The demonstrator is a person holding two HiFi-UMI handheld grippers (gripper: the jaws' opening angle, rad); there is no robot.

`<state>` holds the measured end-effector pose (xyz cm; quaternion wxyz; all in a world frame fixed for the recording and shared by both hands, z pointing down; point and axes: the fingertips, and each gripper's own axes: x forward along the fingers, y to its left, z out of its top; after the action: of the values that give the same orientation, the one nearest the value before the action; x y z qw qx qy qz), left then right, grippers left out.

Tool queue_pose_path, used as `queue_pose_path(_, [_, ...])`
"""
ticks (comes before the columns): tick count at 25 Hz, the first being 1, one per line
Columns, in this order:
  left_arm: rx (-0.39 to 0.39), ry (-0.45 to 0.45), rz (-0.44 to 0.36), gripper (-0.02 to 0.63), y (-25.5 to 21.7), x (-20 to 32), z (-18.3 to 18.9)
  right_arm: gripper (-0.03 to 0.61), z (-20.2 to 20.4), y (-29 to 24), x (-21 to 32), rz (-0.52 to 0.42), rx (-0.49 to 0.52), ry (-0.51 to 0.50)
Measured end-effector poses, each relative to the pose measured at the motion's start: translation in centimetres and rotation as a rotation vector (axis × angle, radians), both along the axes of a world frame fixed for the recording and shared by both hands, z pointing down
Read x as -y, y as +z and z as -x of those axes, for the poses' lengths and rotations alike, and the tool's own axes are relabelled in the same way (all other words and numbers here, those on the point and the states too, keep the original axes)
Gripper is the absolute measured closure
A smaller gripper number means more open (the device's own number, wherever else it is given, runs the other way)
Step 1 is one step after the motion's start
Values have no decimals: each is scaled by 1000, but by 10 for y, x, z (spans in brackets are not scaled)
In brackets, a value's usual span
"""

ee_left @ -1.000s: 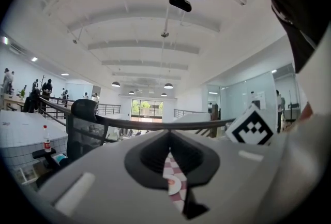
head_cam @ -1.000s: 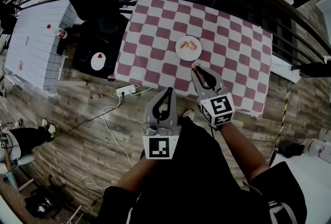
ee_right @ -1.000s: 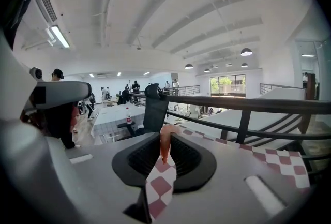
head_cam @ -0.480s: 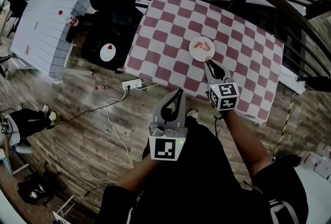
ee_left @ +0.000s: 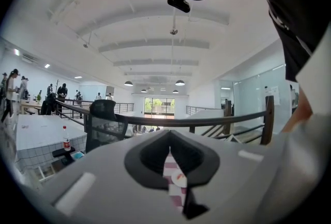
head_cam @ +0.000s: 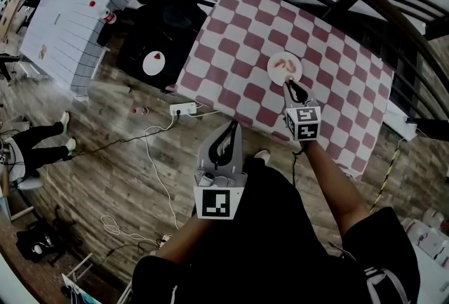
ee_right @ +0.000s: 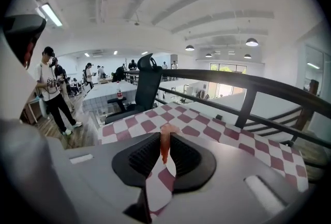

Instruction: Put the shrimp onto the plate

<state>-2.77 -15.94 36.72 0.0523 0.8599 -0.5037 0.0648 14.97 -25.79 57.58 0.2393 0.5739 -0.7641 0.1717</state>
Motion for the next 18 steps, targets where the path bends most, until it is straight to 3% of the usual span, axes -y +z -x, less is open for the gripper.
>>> queue_pose_path(18, [50,-40,26,604,15,9,4,520,-16,84,35,138,-59,-47])
